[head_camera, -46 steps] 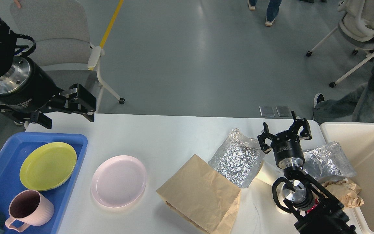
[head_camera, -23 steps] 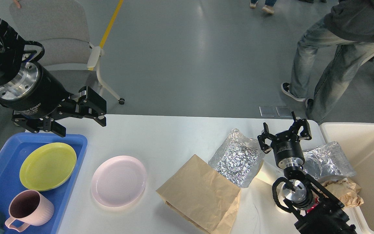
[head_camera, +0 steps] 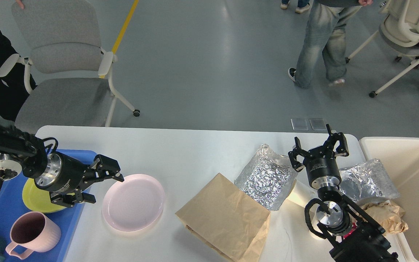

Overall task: Tidy desktop
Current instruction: 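Raise the left gripper and move it over the pink plate, then grasp the rim of the pink plate with the left gripper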

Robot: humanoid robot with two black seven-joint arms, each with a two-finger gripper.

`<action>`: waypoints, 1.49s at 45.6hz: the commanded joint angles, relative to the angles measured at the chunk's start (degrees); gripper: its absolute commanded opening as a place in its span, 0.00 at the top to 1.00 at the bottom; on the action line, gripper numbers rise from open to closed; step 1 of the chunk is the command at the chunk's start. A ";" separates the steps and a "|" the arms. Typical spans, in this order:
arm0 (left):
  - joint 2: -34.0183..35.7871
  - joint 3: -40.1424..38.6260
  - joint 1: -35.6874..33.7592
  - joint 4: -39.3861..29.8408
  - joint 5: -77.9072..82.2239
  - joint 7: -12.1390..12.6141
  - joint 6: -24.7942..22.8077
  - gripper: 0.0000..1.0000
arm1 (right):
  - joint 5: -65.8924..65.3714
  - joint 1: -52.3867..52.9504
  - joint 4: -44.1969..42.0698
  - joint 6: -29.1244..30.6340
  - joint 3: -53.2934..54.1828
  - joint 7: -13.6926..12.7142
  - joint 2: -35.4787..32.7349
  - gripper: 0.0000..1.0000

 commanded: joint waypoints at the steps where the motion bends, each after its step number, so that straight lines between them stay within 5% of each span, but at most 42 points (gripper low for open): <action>1: -0.03 -6.92 12.03 5.71 -0.04 0.09 4.96 0.06 | 0.00 0.00 -0.01 0.00 0.02 0.01 0.00 0.00; 13: -0.38 -7.71 18.45 6.42 -2.14 0.09 10.23 0.07 | 0.00 0.08 -0.01 0.00 0.02 0.01 0.00 0.00; 24: -1.25 -8.68 25.48 8.00 -4.34 0.00 22.45 0.09 | 0.00 0.00 -0.01 0.00 0.02 0.01 0.00 0.00; 51: -3.19 -14.39 31.55 12.66 -4.26 0.09 23.24 0.09 | 0.00 0.00 -0.01 0.00 0.02 0.01 0.00 0.00; 59: -3.72 -15.09 31.82 13.80 -4.17 0.18 23.24 0.16 | 0.00 0.00 -0.01 0.00 0.02 0.01 0.00 0.00; 68: -3.63 -15.80 32.96 13.89 -3.90 0.27 23.16 0.36 | 0.00 0.00 -0.01 0.00 0.02 0.01 0.00 0.00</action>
